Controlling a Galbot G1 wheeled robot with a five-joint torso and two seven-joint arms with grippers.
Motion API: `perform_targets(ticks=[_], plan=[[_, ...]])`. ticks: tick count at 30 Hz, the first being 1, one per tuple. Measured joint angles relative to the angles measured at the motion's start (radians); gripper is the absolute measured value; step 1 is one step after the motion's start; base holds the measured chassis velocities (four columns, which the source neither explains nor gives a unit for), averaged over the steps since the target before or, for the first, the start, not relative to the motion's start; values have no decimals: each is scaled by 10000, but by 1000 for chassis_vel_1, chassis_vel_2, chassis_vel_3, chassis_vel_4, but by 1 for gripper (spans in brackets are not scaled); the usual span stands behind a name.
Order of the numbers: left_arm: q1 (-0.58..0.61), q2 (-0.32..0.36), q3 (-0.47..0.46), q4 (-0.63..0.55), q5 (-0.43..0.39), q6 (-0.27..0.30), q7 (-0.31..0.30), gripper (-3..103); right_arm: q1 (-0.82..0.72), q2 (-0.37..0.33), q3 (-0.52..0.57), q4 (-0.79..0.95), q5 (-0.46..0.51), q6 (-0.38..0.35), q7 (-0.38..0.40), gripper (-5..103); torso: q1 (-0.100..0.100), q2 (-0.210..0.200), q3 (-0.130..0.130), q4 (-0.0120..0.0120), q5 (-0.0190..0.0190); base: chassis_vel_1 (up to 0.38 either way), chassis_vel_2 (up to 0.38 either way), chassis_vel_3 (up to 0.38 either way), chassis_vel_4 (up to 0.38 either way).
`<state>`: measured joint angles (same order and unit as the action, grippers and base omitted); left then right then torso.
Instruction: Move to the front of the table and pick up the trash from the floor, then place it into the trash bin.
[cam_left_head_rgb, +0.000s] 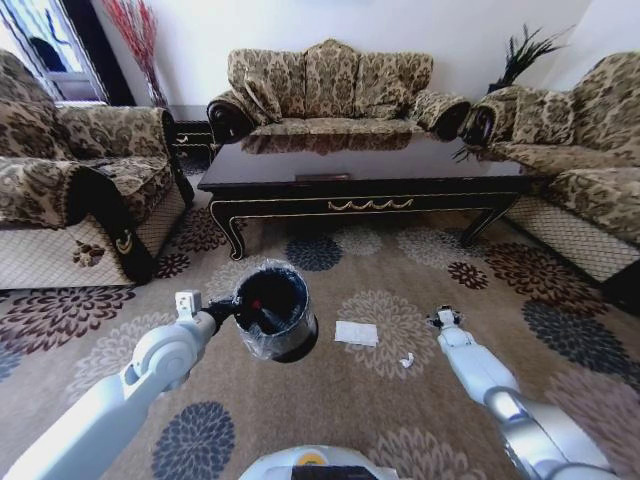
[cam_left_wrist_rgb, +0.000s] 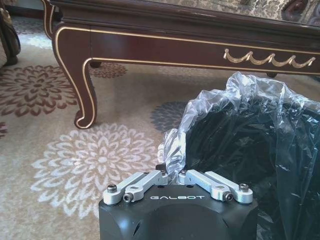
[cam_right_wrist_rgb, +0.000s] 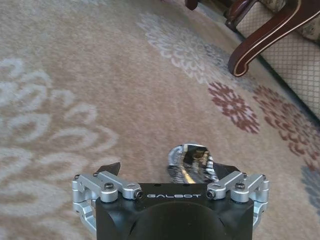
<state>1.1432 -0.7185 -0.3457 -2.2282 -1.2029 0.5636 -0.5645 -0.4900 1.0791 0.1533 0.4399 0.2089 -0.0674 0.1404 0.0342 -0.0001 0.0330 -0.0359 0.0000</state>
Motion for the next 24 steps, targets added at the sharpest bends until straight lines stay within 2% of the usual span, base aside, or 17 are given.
perform_targets(ticks=[9,17,24], plan=[[153,56,-287,-68,-1,-102,10,3,328,335,114,-514,-140,-118,-12,100,0,0,0,-3,-2,0,0,0,0],[-76,-108,-132,77,55,-146,32,3,250,-19,215,-457,-112,-143,34,100,0,0,0,-6,0,0,0,0,0],[-226,-279,100,190,227,-197,65,3,273,-54,291,-472,-74,-156,37,100,0,1,-1,-2,-1,0,0,0,0]])
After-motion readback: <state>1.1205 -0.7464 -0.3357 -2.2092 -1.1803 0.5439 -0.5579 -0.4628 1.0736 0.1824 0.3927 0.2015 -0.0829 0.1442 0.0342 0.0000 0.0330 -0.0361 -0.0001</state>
